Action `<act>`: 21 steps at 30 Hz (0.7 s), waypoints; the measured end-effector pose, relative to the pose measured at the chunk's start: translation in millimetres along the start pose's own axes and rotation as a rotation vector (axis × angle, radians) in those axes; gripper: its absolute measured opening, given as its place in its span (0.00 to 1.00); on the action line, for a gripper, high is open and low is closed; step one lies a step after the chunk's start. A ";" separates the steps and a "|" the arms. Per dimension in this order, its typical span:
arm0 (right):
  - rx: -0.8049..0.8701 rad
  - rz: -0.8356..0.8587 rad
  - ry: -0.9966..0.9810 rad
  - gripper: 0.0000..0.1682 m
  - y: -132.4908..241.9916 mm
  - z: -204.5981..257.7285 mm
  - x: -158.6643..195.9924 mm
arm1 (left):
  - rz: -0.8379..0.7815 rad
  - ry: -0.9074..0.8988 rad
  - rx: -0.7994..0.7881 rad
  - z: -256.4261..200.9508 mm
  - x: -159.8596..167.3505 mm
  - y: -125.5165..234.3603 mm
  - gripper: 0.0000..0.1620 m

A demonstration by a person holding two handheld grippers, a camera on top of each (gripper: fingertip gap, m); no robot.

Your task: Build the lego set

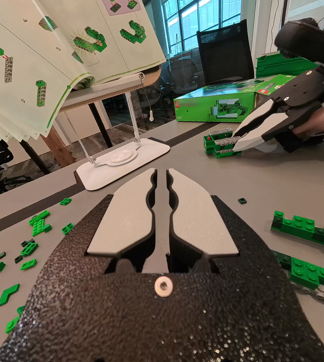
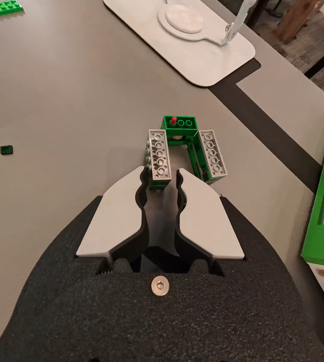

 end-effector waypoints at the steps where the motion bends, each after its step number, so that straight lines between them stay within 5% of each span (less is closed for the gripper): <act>1: -0.006 0.000 -0.005 0.16 0.2 -1.0 0.4 | 0.000 0.000 0.000 0.0 0.0 0.0 0.05; 21: 0.299 0.020 -0.046 0.13 16.6 -38.5 8.1 | 0.006 -0.003 0.004 -0.6 0.7 -0.6 0.05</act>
Point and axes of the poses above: each gripper's, where its closed fingertips meet, y back along the fingers, x out of its underside, z = x × y across the jaws, the point moved 5 cm from there along y, back along the fingers, and after that the axes turned 4 degrees about -z, right-handed, at the moved point
